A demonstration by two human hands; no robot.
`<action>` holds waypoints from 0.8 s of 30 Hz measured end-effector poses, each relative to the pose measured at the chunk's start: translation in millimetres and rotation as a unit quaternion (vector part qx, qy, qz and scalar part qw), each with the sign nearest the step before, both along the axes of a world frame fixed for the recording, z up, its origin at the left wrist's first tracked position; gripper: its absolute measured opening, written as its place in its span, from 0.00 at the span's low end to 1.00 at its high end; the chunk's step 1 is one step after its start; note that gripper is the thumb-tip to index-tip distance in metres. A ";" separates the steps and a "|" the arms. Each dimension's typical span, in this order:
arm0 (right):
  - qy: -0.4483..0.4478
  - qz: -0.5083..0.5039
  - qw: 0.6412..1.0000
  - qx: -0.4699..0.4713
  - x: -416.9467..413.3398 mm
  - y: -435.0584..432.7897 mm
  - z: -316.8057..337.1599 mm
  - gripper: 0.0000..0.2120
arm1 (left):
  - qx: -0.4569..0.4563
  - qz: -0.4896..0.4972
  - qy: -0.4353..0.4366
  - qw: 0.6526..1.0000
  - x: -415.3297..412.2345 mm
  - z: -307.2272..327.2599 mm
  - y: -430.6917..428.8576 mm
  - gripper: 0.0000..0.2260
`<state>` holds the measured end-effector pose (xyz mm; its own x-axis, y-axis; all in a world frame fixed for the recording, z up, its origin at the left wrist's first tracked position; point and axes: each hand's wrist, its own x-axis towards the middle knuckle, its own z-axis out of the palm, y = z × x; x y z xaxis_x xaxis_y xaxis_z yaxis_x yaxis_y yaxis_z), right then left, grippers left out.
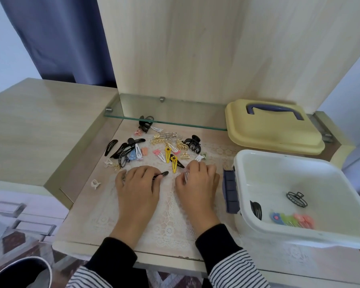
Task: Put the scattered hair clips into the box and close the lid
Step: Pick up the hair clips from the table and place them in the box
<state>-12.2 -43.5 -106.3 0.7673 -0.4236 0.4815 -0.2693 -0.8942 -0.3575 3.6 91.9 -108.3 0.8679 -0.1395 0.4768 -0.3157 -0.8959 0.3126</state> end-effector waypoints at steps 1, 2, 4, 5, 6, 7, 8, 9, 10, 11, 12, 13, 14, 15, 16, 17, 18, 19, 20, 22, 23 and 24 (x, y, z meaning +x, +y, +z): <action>0.001 0.001 1.000 0.003 -0.9 0.1 0.5 0.06 | -0.005 -0.010 0.001 1.000 -0.3 0.6 -0.5 0.06; 0.003 0.005 1.000 0.008 -0.7 0.9 1.1 0.06 | -0.011 -0.020 0.002 1.000 0.1 1.1 -0.2 0.06; 0.010 0.014 1.000 0.022 -2.2 2.1 3.3 0.06 | -0.026 -0.049 -0.002 0.998 -0.4 2.9 -0.5 0.05; 0.013 0.019 0.999 0.031 -4.1 2.9 4.9 0.06 | -0.031 -0.066 -0.008 0.997 -1.2 4.2 -0.8 0.04; 0.013 0.027 0.999 0.044 -6.5 3.9 6.9 0.06 | -0.034 -0.082 -0.015 0.996 -1.5 5.1 -1.4 0.04; 0.011 0.037 0.998 0.057 -9.2 5.3 9.4 0.06 | -0.038 -0.094 -0.020 0.995 -1.6 6.1 -1.4 0.04; 0.006 0.048 0.996 0.069 -12.0 6.9 12.7 0.06 | -0.042 -0.103 -0.024 0.994 -1.3 6.9 -1.3 0.04; -0.002 0.061 0.995 0.080 -15.0 7.9 16.3 0.06 | -0.046 -0.109 -0.028 0.993 -1.1 7.6 -1.0 0.05; -0.015 0.076 0.993 0.094 -17.3 9.2 21.0 0.06 | -0.051 -0.111 -0.033 0.992 -1.1 9.0 -0.2 0.05; -0.029 0.090 0.989 0.112 -20.0 9.0 26.6 0.06 | -0.057 -0.112 -0.036 0.991 -2.0 11.4 -0.7 0.05; -0.043 0.104 0.985 0.131 -22.6 9.1 33.9 0.06 | -0.067 -0.110 -0.037 0.991 -3.2 15.7 -1.1 0.05; -0.054 0.115 0.981 0.146 -25.3 8.7 41.9 0.06 | -0.085 -0.108 -0.029 0.990 -4.7 21.7 -3.2 0.05; -0.067 0.124 0.978 0.154 -28.2 8.9 51.3 0.06 | -0.109 -0.107 -0.016 0.988 -6.1 29.0 -5.8 0.05; -0.081 0.131 0.975 0.161 -31.6 8.0 61.2 0.06 | -0.137 -0.108 -0.001 0.985 -8.2 37.1 -10.4 0.06; -0.089 0.137 0.972 0.169 -34.6 7.7 72.5 0.06 | -0.165 -0.111 0.009 0.980 -10.1 45.6 -14.5 0.08; -0.090 0.142 0.969 0.180 -37.8 6.4 84.7 0.06 | -0.190 -0.116 0.013 0.975 -12.4 55.1 -19.3 0.10; -0.082 0.146 0.967 0.194 -40.5 4.1 97.0 0.05 | -0.215 -0.122 0.017 0.969 -14.0 64.2 -23.8 0.12; -0.075 0.147 0.964 0.210 -43.7 -1.4 109.2 0.05 | -0.247 -0.133 0.027 0.960 -15.8 73.5 -30.3 0.13; -0.072 0.147 0.960 0.228 -46.6 -7.8 121.6 0.04 | -0.284 -0.148 0.047 0.946 -17.8 83.1 -35.8 0.15; -0.065 0.145 0.951 0.267 -54.4 -26.8 145.5 0.04 | -0.340 -0.194 0.095 0.915 -23.5 101.2 -48.0 0.15; -0.059 0.145 0.946 0.283 -58.3 -38.0 156.7 0.03 | -0.356 -0.216 0.116 0.902 -26.7 109.7 -54.4 0.15; -0.053 0.147 0.944 0.290 -62.3 -49.9 167.5 0.03 | -0.373 -0.237 0.138 0.886 -30.8 118.5 -60.5 0.14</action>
<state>-74.5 -93.4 61.3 0.8529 -0.4159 0.3155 0.0253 -0.5707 -0.8208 -27.2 31.3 10.2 0.8940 -0.2551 0.3683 -0.4204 -0.1937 0.8864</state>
